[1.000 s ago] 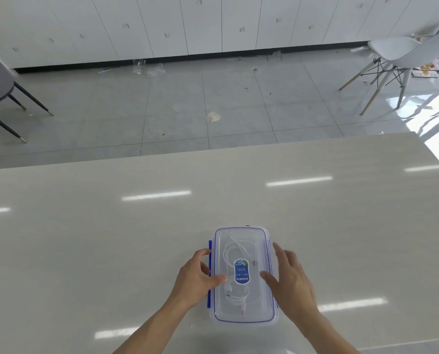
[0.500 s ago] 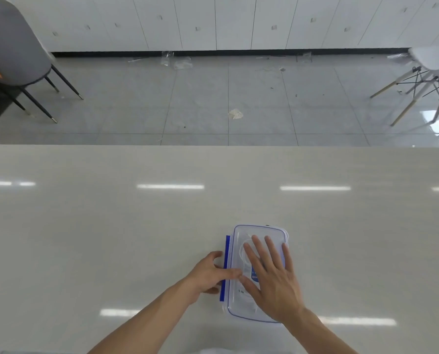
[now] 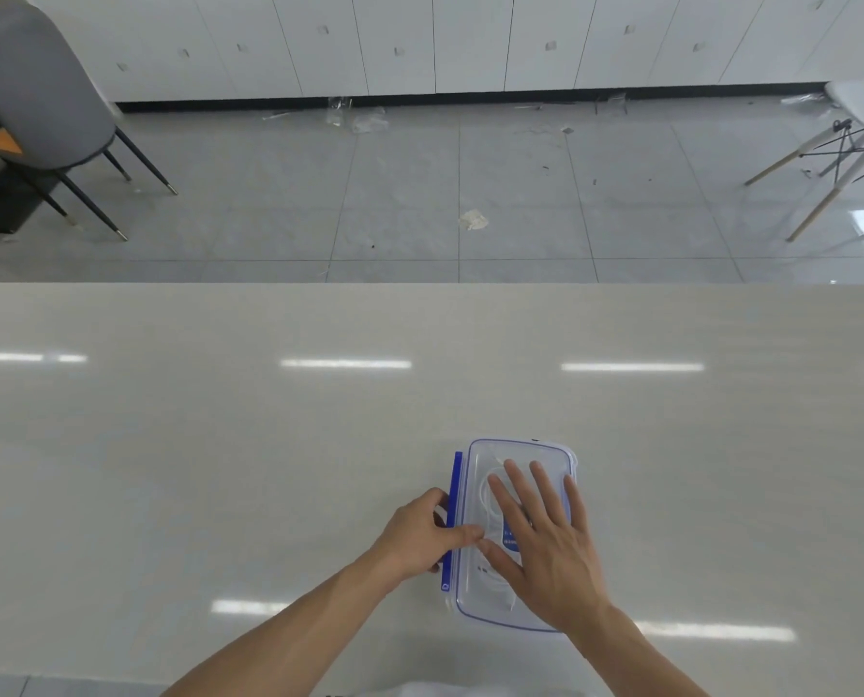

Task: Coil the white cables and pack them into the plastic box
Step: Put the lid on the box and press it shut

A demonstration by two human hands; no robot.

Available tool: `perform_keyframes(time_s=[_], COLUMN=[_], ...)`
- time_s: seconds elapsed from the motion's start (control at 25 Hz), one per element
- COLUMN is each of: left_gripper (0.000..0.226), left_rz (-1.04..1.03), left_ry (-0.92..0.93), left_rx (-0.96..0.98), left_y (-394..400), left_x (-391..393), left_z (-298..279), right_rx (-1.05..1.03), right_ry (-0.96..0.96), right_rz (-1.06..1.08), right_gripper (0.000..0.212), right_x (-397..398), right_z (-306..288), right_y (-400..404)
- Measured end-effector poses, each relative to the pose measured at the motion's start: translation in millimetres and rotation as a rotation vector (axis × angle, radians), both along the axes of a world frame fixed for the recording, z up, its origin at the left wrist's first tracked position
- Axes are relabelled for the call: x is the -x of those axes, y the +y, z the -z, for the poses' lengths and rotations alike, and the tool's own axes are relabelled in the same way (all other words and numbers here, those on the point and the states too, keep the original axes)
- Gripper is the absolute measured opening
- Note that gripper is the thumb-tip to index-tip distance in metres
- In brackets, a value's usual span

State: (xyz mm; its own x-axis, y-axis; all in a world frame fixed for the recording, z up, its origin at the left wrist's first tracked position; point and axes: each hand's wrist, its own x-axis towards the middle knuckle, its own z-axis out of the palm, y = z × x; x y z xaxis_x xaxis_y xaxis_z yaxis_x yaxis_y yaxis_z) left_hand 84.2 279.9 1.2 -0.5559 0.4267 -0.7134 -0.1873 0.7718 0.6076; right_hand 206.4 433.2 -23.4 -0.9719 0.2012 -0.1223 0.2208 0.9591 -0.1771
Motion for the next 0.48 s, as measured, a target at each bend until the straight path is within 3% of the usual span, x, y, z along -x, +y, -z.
perform_keyframes(time_s=[0.2,0.48], left_gripper=[0.042,0.037], left_rz=[0.123,0.107], left_ry=[0.174,0.267], left_rx=[0.011,0.060], left_y=[0.6,3.8], left_x=[-9.0,-15.5], left_z=[1.1,8.7], right_rx=[0.014,0.024], right_ry=[0.040,0.061], right_rz=[0.002,0.006], right_gripper=[0.071,0.071], right_x=[-1.0,-2.2], right_z=[5.5,15.6], right_y=[0.9,1.1])
